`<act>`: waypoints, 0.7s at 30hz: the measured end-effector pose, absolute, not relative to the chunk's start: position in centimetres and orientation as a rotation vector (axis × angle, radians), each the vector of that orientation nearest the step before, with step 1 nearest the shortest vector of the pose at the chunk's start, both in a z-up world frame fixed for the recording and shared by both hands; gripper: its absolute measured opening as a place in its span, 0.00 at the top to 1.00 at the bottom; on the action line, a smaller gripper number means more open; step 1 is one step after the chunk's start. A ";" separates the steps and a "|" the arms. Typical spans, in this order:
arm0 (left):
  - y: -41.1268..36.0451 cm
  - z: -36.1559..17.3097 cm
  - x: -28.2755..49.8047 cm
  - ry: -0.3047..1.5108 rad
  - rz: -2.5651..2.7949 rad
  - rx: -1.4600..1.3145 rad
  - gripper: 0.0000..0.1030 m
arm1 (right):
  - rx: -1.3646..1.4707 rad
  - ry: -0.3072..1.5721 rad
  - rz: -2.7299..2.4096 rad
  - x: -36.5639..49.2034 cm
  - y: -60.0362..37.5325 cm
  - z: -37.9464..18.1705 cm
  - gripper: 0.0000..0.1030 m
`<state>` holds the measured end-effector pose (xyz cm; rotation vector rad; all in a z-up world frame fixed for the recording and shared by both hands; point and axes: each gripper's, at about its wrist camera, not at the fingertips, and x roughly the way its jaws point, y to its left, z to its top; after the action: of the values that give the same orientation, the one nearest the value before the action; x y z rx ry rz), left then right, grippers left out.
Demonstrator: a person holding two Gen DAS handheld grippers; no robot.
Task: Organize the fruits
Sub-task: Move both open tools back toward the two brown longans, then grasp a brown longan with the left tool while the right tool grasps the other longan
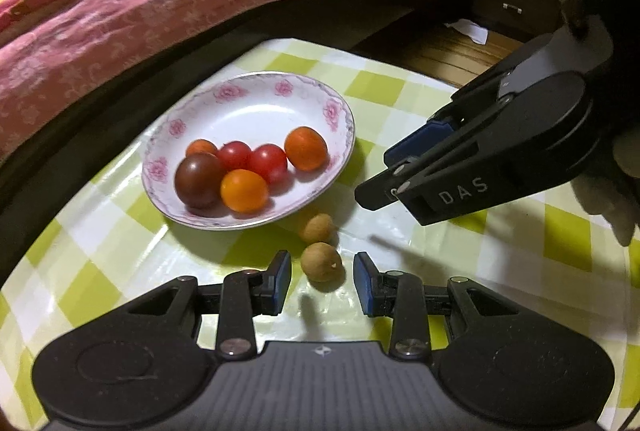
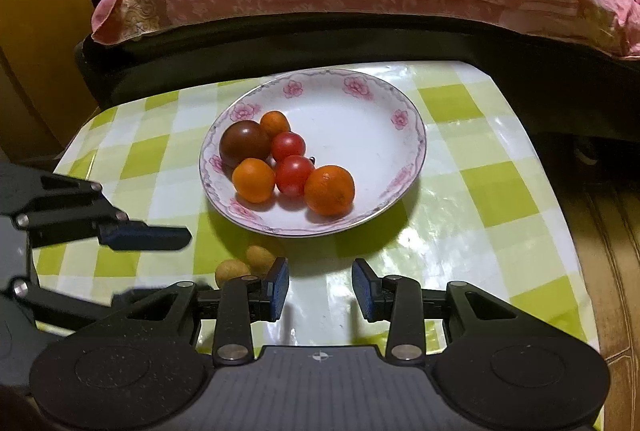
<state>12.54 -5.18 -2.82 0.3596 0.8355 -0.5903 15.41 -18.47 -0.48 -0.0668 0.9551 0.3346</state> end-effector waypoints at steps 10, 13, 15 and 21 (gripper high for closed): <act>-6.5 -4.8 13.7 0.858 -0.558 0.369 0.60 | -0.064 0.967 0.338 15.3 -18.7 -0.5 0.68; -6.5 -4.9 13.7 0.860 -0.554 0.363 0.61 | -0.066 0.967 0.340 15.2 -18.7 -0.5 0.68; -6.4 -4.8 13.5 0.858 -0.552 0.368 0.63 | -0.066 0.971 0.340 15.2 -18.6 -0.6 0.68; -5.6 -4.1 12.9 0.859 -0.552 0.378 0.68 | -0.057 0.978 0.355 15.3 -18.3 -0.6 0.68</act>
<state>12.90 -5.56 -4.14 0.3782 0.8587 -0.5516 15.28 -18.35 -0.60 -0.0572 0.9783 0.3555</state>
